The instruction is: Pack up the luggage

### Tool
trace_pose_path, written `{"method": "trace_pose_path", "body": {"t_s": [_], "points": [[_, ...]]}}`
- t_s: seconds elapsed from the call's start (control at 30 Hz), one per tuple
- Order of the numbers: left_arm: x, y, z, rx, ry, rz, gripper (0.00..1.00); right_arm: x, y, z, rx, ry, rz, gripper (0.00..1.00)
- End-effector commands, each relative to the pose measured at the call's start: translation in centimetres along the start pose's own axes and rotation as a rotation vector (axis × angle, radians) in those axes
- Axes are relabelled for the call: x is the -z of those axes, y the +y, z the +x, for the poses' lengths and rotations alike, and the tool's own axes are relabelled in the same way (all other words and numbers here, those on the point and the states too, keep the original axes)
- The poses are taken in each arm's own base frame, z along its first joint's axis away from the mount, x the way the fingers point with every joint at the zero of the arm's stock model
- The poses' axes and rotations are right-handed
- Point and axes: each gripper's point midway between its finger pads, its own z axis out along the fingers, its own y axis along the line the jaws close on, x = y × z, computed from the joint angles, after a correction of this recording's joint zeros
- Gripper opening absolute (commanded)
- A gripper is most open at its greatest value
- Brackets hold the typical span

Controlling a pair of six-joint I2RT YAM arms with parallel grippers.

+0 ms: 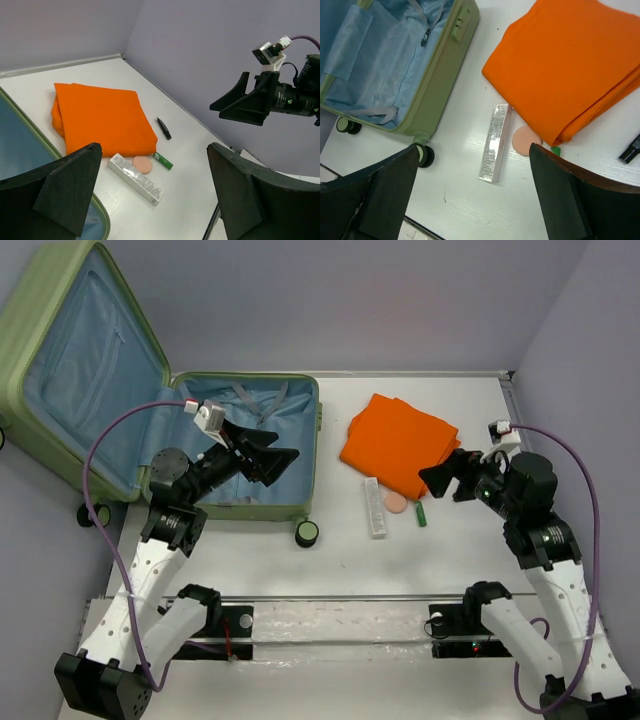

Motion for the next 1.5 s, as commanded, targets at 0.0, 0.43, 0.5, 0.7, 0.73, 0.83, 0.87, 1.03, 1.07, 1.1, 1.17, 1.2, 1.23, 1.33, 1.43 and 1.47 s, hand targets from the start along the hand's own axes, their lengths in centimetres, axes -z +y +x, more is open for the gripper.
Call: {"method": "trace_pose_path", "body": {"t_s": [0.0, 0.43, 0.5, 0.7, 0.73, 0.83, 0.87, 1.03, 1.07, 1.1, 1.17, 1.2, 1.23, 1.33, 1.43, 1.47], "points": [[-0.3, -1.2, -1.4, -0.060, -0.013, 0.045, 0.99, -1.6, -0.4, 3.2, -0.036, 0.121, -0.019, 0.95], [1.2, -1.3, -1.1, -0.151, -0.035, 0.019, 0.99, -7.2, 0.2, 13.7, 0.032, 0.399, 0.165, 0.90], [1.3, -1.3, -1.2, -0.154, -0.043, 0.011, 0.99, -7.6, 0.3, 14.6, 0.047, 0.420, 0.185, 0.90], [1.5, -1.8, -1.4, -0.150, -0.048, 0.024, 0.99, -9.0, 0.7, 18.2, 0.072, 0.482, 0.238, 0.90], [1.6, -1.9, -1.5, -0.151, -0.051, 0.026, 0.99, -9.3, 0.5, 19.2, 0.082, 0.507, 0.254, 0.89], [1.8, -2.2, -1.6, -0.155, -0.056, 0.032, 0.99, -9.9, -0.3, 20.2, 0.091, 0.522, 0.286, 0.87], [1.8, -2.2, -1.6, -0.156, -0.057, 0.033, 0.99, -10.5, -0.6, 20.8, 0.095, 0.531, 0.296, 0.86], [1.8, -2.3, -1.6, -0.156, -0.055, 0.039, 0.99, -12.5, -1.1, 22.2, 0.100, 0.536, 0.325, 0.72], [1.7, -2.2, -1.5, -0.153, -0.054, 0.038, 0.99, -13.0, -0.8, 22.1, 0.106, 0.524, 0.325, 0.67], [1.7, -2.3, -1.5, -0.153, -0.053, 0.040, 0.99, -13.6, -1.0, 22.0, 0.108, 0.508, 0.336, 0.65], [1.8, -2.3, -1.5, -0.153, -0.053, 0.040, 0.99, -14.3, -1.2, 22.4, 0.118, 0.509, 0.347, 0.63], [1.8, -2.2, -1.5, -0.152, -0.054, 0.038, 0.99, -14.4, -1.0, 22.7, 0.128, 0.510, 0.342, 0.59], [1.8, -2.3, -1.5, -0.152, -0.055, 0.039, 0.99, -14.5, -1.1, 22.9, 0.133, 0.515, 0.344, 0.51], [1.9, -2.5, -1.6, -0.154, -0.059, 0.042, 0.99, -14.1, 0.0, 22.2, 0.154, 0.492, 0.328, 0.29], [1.8, -2.2, -1.7, -0.143, -0.063, 0.028, 0.99, -12.5, 2.9, 18.6, 0.169, 0.419, 0.277, 0.26], [1.8, -2.2, -1.7, -0.139, -0.065, 0.026, 0.99, -12.1, 3.8, 17.4, 0.170, 0.398, 0.255, 0.25]]}}
